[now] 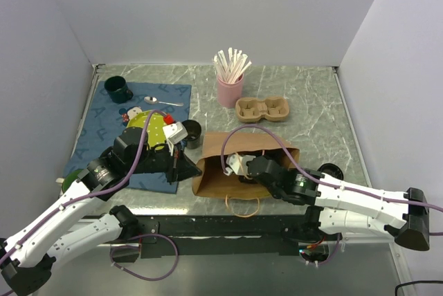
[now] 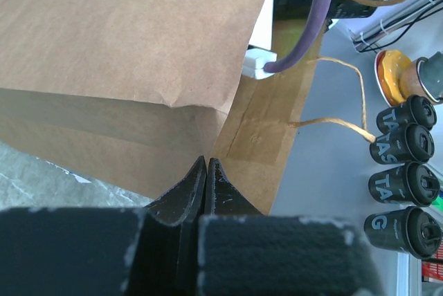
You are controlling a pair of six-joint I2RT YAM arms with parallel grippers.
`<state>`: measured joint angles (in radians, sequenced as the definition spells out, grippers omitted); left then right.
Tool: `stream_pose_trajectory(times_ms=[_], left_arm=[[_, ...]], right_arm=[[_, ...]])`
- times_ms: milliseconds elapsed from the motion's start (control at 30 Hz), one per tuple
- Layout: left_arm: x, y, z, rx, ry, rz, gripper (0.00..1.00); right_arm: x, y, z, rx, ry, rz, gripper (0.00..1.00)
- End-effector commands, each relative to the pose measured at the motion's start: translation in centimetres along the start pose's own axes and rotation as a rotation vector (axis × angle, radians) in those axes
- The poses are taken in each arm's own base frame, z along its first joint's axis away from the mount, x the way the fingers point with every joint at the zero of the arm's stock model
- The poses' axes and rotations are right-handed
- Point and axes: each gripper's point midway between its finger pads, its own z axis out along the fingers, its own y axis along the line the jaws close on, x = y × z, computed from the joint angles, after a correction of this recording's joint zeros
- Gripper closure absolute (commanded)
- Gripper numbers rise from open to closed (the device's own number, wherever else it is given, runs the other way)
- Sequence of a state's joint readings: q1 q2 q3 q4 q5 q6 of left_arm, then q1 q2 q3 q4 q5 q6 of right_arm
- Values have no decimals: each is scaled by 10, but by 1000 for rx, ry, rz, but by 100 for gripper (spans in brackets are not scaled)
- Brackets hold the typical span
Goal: Pack the takeout coffee
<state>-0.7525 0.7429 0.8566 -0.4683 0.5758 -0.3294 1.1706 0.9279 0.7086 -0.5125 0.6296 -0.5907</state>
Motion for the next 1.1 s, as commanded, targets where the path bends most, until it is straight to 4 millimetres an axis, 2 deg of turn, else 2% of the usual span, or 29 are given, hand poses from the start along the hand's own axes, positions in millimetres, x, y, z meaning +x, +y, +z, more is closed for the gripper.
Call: stream_pose_trajectory(times_ms=[0, 100, 233, 367, 467, 633, 767, 1067], left_arm=[[-7, -10, 0, 58, -27, 53, 99], [-5, -11, 1, 64, -22, 56, 99], [-4, -11, 4, 69, -14, 62, 99], [-6, -12, 4, 72, -17, 62, 99], [-6, -13, 4, 76, -13, 60, 99], [-5, -13, 4, 82, -14, 61, 99], [-4, -14, 4, 83, -15, 70, 99], [-3, -13, 3, 74, -8, 86, 99]], right_arm=[[-7, -6, 7, 48, -25, 5, 49], [-2, 6, 10, -1, -13, -6, 48], [1, 8, 12, 4, 1, -8, 48], [-8, 0, 14, 21, -43, -7, 48], [-12, 4, 16, -5, -70, -13, 47], [-18, 15, 17, -74, -116, -6, 46], [-15, 28, 19, -140, -110, -5, 46], [-7, 17, 20, -86, -49, -14, 50]])
